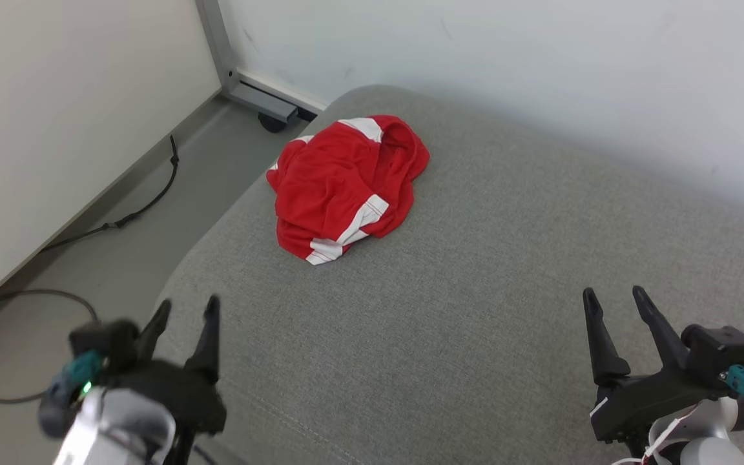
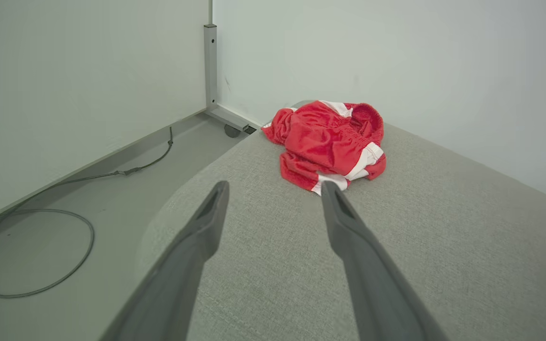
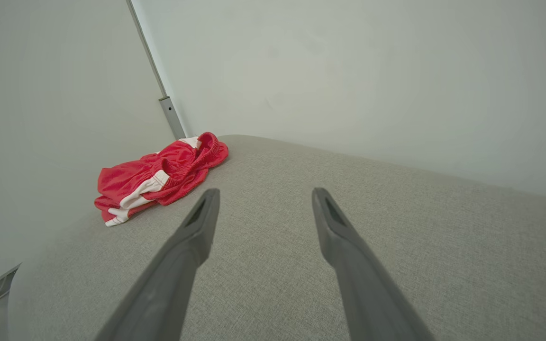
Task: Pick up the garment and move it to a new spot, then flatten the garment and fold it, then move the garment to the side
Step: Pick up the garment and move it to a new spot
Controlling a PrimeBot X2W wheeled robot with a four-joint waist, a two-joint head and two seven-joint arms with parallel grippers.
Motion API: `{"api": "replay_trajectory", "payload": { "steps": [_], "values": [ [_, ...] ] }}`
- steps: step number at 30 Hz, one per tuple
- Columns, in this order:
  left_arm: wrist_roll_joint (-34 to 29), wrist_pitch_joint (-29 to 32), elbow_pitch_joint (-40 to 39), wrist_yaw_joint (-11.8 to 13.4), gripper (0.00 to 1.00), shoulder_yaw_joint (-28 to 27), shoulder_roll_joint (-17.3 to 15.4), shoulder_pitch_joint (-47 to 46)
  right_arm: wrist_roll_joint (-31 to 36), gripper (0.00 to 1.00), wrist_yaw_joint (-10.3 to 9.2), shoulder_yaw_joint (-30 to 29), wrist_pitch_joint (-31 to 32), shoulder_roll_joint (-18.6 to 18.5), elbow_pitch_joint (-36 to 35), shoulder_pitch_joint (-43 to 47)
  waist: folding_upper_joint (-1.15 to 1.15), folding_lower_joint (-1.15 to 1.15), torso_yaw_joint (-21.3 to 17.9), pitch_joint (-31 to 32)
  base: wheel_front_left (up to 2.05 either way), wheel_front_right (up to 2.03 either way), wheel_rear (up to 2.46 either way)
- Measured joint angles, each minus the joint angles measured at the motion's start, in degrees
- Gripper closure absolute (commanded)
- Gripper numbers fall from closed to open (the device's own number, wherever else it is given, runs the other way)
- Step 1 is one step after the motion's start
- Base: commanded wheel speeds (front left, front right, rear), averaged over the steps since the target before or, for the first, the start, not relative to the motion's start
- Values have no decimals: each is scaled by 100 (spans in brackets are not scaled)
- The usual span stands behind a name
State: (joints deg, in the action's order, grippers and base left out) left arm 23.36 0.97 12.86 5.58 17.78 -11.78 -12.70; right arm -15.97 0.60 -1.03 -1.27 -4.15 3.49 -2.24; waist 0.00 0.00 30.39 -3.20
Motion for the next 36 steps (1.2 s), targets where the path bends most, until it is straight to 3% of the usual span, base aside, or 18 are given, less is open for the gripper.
{"api": "replay_trajectory", "payload": {
  "steps": [8, 13, 22, 36],
  "values": [
    [461, 1277, 948, -392, 0, 369, 534, -1338, 291, 0, 42, 146, 371, -282, -851, 4, 0, 0, -31, -423, 0, 0, 0],
    [500, 1819, 1460, -459, 0, 414, 687, -2368, 444, 0, 35, 108, 636, -530, -1472, 8, 0, 1, -73, -776, 0, 0, 0],
    [488, 2444, 2196, -637, 0, 446, 579, -3269, 660, 0, 34, 135, 1147, -728, -2189, -83, 1, 1, -346, -1420, 0, 0, 0],
    [374, 2730, 3140, -720, 0, 404, 452, -4091, 693, 0, -1, 38, 1599, -870, -2683, -314, 1, 1, -1008, -2270, 0, 0, 0]
  ]
}}
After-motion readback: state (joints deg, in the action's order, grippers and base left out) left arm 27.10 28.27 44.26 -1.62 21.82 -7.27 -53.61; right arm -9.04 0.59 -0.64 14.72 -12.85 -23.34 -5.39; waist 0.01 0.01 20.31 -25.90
